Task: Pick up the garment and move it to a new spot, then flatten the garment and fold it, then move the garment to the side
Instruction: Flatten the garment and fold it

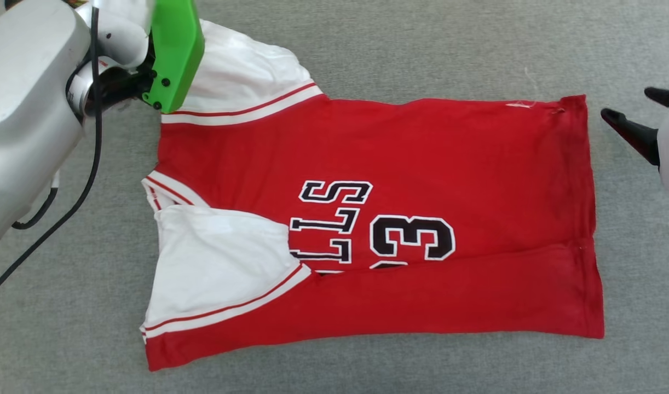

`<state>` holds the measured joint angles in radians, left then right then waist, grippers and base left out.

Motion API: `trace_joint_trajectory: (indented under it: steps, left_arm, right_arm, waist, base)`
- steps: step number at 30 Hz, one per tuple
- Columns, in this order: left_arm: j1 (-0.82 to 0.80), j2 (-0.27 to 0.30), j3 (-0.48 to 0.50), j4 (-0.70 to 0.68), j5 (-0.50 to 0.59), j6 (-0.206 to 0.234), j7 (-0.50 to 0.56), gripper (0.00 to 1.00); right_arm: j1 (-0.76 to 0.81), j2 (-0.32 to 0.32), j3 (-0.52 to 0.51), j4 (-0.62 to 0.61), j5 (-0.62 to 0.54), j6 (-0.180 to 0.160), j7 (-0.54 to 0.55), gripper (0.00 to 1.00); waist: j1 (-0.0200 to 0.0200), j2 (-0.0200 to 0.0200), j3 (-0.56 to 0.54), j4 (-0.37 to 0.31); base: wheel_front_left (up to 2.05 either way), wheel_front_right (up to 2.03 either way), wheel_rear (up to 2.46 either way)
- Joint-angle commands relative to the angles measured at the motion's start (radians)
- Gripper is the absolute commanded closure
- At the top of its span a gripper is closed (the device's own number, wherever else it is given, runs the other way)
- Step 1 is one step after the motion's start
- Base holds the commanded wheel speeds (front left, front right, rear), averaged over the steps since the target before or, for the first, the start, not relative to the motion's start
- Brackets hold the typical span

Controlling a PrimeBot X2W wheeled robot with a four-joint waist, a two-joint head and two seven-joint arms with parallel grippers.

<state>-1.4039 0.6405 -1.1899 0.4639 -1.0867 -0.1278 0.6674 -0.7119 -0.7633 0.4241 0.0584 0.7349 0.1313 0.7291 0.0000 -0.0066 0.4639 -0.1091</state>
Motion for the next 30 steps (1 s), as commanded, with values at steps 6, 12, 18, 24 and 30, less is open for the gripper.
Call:
trace_joint_trajectory:
  steps: [6, 12, 18, 24, 30]
  left_arm:
    - [0.004, 0.011, -0.003, -0.056, 0.023, -0.003, -0.025, 1.0]
    - [-0.01, 0.008, 0.004, -0.083, 0.028, -0.001, -0.039, 1.0]
    - [-0.012, 0.013, 0.006, -0.086, 0.032, 0.001, -0.049, 1.0]
    - [0.008, 0.016, 0.0, -0.066, 0.023, 0.0, -0.062, 1.0]
    - [0.06, 0.01, -0.009, -0.04, 0.005, -0.001, -0.107, 1.0]
  right_arm:
    - [-0.126, 0.007, 0.073, 0.111, 0.049, -0.001, 0.184, 0.0]
    - [-0.187, 0.062, 0.118, 0.232, 0.041, -0.001, 0.218, 0.0]
    - [-0.162, 0.11, 0.217, 0.325, 0.046, -0.001, 0.189, 0.0]
    - [-0.171, 0.111, 0.257, 0.366, 0.066, -0.001, 0.059, 1.0]
    - [-0.167, 0.107, 0.272, 0.383, 0.088, -0.001, -0.127, 1.0]
  waist:
    - [0.0, 0.0066, 0.029, 0.049]
    - [0.0, 0.0066, 0.062, 0.073]
    - [0.0, 0.0066, 0.08, 0.081]
    - [0.0, 0.0066, 0.045, 0.068]
    - [0.0, 0.0066, -0.044, 0.059]
  base:
    - [0.0, 0.0, 0.0]
    - [0.0, 0.0, 0.0]
    - [0.0, 0.0, 0.0]
    - [0.0, 0.0, 0.0]
    - [0.0, 0.0, 0.0]
